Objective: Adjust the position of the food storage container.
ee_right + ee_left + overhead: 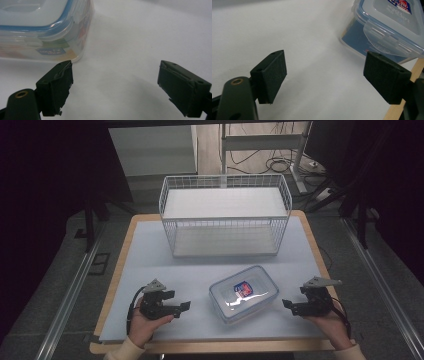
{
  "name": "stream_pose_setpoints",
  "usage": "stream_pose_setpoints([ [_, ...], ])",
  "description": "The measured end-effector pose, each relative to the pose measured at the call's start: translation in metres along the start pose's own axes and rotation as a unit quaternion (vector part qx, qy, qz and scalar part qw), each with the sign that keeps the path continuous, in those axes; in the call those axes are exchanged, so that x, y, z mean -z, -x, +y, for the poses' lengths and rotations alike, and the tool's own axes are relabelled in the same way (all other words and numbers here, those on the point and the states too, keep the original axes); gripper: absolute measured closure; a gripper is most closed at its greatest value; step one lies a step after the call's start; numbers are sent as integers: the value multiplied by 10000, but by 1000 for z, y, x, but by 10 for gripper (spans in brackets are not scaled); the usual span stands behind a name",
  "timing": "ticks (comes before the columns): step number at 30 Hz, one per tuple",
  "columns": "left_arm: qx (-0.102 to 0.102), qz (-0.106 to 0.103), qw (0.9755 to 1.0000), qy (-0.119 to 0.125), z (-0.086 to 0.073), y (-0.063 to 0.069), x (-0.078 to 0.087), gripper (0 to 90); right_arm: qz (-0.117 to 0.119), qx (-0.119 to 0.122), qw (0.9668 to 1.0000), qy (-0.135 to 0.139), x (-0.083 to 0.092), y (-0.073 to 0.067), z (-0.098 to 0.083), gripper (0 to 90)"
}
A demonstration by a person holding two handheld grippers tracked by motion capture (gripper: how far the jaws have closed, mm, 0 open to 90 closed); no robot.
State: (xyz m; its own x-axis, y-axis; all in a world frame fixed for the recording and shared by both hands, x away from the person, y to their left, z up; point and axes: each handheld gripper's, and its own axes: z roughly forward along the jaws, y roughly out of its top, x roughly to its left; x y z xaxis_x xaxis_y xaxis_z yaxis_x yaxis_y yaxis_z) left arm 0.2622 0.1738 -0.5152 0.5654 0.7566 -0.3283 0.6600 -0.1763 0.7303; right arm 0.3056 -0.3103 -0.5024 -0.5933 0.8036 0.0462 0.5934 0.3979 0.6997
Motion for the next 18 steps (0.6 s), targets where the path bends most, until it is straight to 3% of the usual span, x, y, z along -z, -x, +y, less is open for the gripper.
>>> stream_pose_setpoints([
  [18,-16,-28,10000,-29,2,3,2,252,8,53,10000,-38,-1,-1,0,137],
])
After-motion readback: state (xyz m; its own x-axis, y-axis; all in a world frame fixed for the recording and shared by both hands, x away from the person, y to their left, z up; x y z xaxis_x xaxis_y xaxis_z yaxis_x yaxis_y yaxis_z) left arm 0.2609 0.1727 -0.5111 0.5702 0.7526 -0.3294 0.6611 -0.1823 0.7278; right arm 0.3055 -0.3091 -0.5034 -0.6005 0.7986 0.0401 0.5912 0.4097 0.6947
